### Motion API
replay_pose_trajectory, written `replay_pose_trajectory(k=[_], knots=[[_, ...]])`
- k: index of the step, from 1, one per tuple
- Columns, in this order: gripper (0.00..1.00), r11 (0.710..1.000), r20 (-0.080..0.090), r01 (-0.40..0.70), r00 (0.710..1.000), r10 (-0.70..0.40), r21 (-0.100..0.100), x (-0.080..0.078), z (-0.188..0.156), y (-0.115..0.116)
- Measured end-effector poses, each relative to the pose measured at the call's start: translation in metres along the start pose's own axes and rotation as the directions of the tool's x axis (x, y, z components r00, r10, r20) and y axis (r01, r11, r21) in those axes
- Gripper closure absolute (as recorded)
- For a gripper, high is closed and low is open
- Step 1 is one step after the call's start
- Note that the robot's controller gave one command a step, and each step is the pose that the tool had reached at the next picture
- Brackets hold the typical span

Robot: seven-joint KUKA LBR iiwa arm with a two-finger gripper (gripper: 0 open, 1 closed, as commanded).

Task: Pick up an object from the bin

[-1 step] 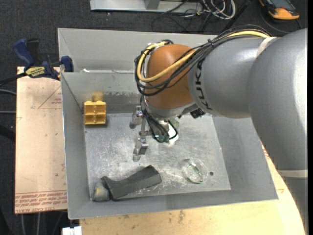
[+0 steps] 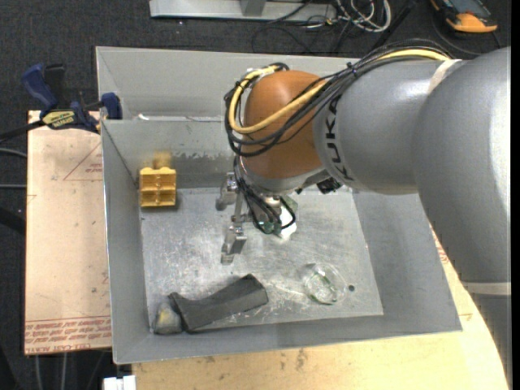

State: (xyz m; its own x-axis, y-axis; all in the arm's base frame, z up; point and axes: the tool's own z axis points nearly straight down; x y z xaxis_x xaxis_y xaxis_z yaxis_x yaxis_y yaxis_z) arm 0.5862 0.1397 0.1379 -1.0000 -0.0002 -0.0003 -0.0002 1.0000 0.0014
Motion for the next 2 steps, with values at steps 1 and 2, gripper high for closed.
replay_pose_trajectory(k=[1, 2], knots=[[0.0, 0.996, -0.006, 0.093, 0.996, -0.093, 0.001, 0.019, -0.033, -0.017], [0.0, 0.968, 0.005, 0.251, 0.968, -0.251, 0.002, 0.07, -0.031, -0.003]])
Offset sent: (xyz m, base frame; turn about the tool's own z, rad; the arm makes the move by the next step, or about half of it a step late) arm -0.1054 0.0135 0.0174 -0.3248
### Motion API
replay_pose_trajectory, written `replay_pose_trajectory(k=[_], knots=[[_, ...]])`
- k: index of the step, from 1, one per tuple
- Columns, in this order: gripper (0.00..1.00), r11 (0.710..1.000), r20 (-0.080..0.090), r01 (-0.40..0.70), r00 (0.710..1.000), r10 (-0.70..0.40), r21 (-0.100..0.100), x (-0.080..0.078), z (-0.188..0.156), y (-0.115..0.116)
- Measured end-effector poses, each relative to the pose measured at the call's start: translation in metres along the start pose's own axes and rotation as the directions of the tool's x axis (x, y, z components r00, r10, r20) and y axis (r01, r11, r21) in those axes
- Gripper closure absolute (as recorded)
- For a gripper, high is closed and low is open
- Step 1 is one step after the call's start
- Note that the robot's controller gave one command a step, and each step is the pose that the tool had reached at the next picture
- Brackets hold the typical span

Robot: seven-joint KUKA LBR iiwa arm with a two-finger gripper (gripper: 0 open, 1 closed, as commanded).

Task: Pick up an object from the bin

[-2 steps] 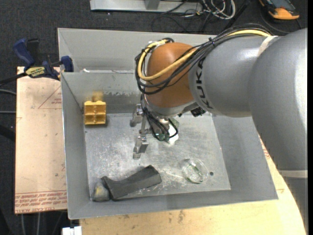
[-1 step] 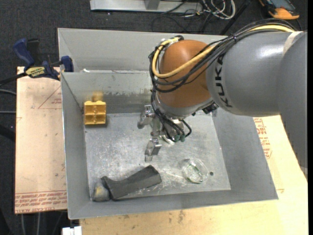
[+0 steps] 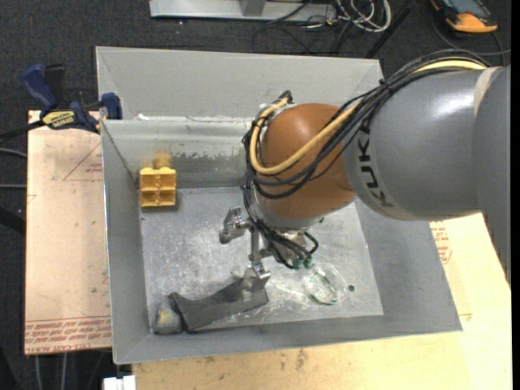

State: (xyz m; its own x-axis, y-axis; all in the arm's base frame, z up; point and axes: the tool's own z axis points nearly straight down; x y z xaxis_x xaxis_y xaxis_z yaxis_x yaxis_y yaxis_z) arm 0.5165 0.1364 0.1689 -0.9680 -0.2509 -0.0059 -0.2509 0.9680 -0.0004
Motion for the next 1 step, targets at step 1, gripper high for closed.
replay_pose_trajectory(k=[1], knots=[[1.0, 1.0, -0.02, -0.031, 0.999, 0.031, -0.005, 0.0039, 0.0752, 0.0]])
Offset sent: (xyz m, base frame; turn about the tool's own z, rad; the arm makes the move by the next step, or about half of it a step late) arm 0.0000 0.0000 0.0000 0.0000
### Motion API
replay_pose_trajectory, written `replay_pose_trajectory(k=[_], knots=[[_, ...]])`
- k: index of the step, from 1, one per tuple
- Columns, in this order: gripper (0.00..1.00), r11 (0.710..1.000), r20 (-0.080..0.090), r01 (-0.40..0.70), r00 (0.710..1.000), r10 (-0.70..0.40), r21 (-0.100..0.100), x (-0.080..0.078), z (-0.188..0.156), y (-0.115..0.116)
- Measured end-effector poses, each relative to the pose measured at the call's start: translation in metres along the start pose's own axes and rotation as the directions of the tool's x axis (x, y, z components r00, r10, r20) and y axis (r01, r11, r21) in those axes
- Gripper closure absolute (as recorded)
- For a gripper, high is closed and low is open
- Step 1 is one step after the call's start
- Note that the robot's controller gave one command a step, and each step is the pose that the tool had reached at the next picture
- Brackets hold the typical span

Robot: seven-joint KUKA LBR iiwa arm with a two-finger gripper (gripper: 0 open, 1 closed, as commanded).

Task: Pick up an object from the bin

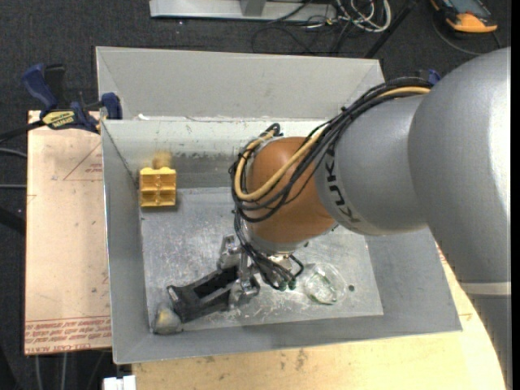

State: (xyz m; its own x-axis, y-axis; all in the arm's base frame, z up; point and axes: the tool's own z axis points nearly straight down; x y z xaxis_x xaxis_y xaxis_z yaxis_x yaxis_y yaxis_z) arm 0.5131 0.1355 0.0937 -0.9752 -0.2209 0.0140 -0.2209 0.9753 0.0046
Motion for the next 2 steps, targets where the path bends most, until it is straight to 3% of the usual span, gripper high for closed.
replay_pose_trajectory(k=[1, 2], knots=[[1.0, 1.0, 0.0, 0.0, 1.0, 0.0, 0.0, 0.0, 0.0, 0.0], [1.0, 1.0, 0.012, 0.004, 1.0, -0.004, 0.005, -0.004, -0.145, -0.005]])
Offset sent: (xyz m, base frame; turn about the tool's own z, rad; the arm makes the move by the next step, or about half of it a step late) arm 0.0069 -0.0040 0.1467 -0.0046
